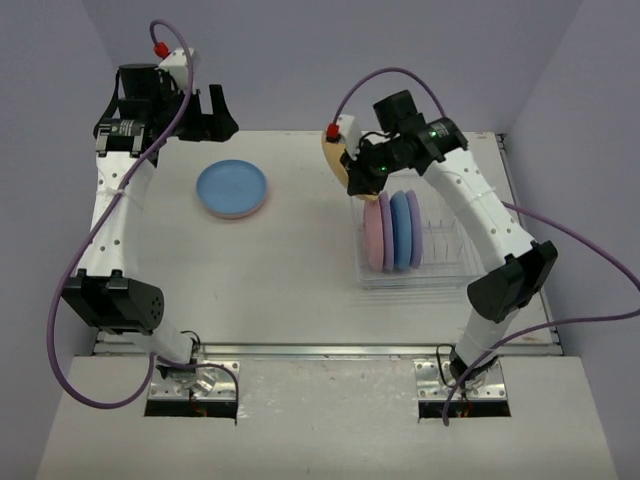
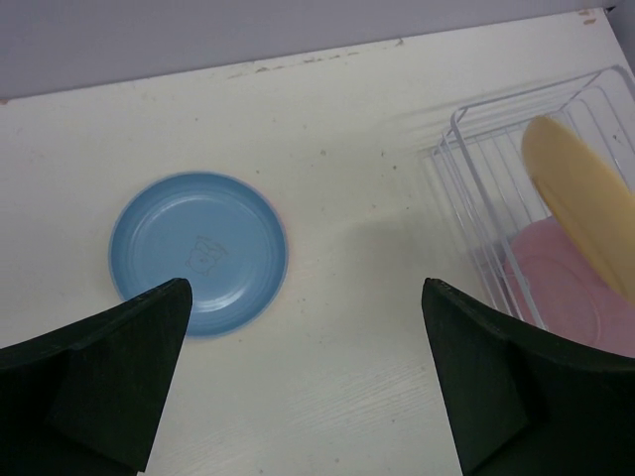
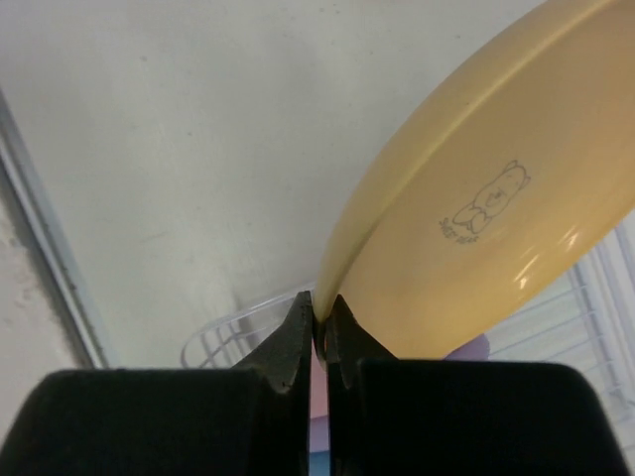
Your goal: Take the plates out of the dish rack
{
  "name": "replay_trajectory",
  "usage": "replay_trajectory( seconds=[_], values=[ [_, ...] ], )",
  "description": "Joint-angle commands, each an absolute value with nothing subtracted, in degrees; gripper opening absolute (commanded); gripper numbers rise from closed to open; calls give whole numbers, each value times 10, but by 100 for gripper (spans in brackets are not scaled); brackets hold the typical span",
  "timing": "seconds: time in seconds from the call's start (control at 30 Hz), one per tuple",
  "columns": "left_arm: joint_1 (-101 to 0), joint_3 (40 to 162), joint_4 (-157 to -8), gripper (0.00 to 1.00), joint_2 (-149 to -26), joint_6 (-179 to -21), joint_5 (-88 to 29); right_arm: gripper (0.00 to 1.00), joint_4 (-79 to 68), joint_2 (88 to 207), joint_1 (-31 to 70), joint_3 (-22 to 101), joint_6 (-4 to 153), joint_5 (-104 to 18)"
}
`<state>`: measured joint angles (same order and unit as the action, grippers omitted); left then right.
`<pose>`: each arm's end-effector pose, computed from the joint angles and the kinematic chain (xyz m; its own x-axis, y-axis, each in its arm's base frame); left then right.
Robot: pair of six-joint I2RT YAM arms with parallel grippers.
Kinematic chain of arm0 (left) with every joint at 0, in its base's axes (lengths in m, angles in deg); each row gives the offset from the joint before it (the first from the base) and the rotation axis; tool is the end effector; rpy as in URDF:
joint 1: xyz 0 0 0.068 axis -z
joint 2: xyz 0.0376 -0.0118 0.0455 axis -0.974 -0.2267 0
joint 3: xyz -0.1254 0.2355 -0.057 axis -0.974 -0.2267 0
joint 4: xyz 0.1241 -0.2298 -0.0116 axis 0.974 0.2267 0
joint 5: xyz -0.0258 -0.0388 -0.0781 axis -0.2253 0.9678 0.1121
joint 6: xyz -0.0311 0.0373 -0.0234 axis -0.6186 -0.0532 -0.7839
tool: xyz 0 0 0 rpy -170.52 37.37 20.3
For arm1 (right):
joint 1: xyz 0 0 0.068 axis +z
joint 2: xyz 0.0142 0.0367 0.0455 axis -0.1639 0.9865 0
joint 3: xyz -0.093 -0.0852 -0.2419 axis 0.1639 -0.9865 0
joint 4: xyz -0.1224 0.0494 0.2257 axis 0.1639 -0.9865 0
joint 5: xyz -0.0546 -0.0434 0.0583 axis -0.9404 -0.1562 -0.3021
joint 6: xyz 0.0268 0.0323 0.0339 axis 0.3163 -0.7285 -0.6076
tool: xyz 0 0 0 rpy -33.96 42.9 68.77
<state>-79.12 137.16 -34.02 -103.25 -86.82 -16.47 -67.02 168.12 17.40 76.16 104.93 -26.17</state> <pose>0.3336 0.0000 0.4573 -0.4697 0.0047 -0.8828 0.2966 0.9427 -0.1529 0.3232 0.1799 0.3936 -0.3830 -0.6026 -0.7001 -0.8656 0.4987 0.0442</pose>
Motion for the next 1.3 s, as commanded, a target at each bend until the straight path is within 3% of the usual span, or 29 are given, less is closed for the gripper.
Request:
replay_trajectory(
  seconds=[0.0, 0.1, 0.27, 0.57, 0.7, 0.9, 0.97, 1.1, 1.17, 1.27],
  values=[
    [-791, 1413, -316, 98, -1041, -874, -150, 0, -535, 1638, 238, 725, 1151, -486],
    [-791, 1435, -283, 92, -1058, -859, -107, 0, -409, 1612, 323, 624, 1247, -617],
    [-785, 1438, -238, 84, -1077, -825, -77, 0, -262, 1576, 415, 467, 1387, -724],
    [-758, 1368, -240, 83, -1053, -779, -76, 0, -169, 1592, 488, 394, 1468, -792],
    [-734, 1344, -235, 78, -1052, -755, -97, 0, -162, 1605, 508, 394, 1476, -799],
    [-717, 1306, -240, 57, -1055, -733, -144, 0, -153, 1617, 521, 395, 1490, -809],
    [-717, 1290, -248, 38, -1052, -732, -161, 0, -149, 1616, 523, 395, 1491, -812],
    [-717, 1280, -260, 13, -1053, -742, -179, 3, -146, 1612, 522, 384, 1490, -822],
    [-719, 1280, -266, 2, -1057, -748, -181, 8, -142, 1602, 522, 369, 1488, -827],
    [-725, 1285, -273, 0, -1067, -761, -163, 27, -141, 1581, 514, 349, 1475, -832]
  ],
)
